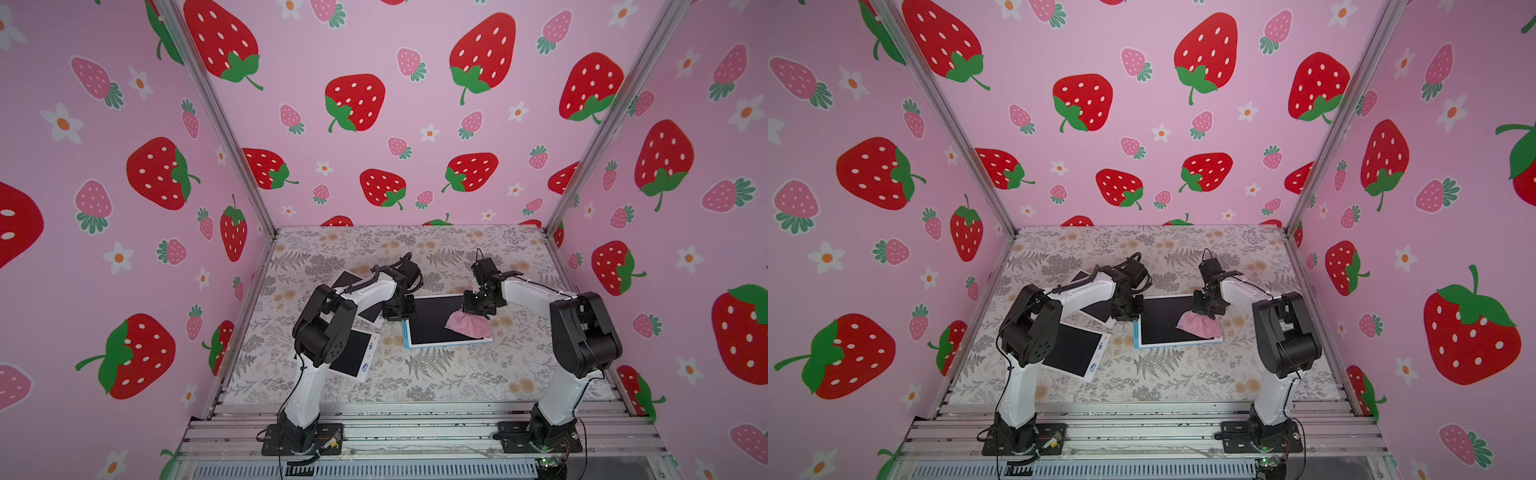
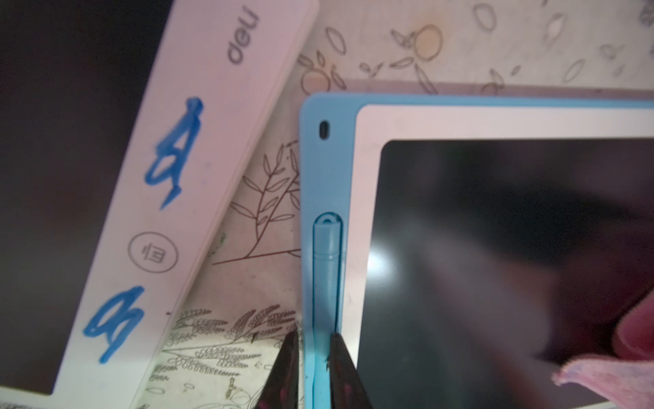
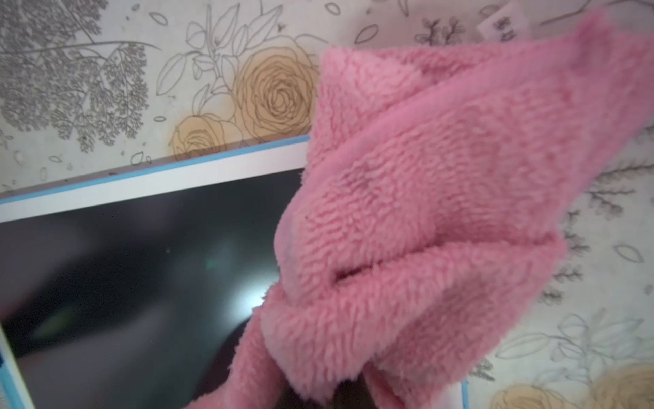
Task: Wipe the drawing tablet
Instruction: Wipe the dirt from the drawing tablet.
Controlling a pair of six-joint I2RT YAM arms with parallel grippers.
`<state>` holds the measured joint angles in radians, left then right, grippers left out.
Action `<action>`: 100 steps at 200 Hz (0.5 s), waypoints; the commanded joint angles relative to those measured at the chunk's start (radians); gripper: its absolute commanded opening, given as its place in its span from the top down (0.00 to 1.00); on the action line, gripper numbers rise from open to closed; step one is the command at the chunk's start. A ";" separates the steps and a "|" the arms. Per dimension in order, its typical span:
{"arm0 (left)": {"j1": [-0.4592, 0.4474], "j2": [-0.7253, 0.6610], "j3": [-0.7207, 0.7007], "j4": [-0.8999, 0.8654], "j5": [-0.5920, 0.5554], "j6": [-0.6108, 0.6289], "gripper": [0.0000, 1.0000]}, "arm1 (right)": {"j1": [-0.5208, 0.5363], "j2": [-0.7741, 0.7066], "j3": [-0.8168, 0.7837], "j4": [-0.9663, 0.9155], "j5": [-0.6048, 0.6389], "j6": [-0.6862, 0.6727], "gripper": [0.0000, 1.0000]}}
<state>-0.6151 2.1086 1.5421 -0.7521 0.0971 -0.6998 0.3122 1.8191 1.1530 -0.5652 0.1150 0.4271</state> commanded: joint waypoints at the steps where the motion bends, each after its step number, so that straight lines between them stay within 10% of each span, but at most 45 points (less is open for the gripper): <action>1: 0.003 0.106 -0.065 -0.089 -0.066 0.005 0.83 | -0.070 -0.021 -0.067 -0.020 0.023 0.007 1.00; 100: 0.069 0.125 -0.043 -0.113 -0.083 0.024 0.83 | 0.199 -0.206 -0.365 0.313 0.111 0.109 1.00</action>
<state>-0.5827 2.1166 1.5478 -0.7567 0.1501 -0.6903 0.4995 1.6192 0.8406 -0.2924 0.1890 0.4877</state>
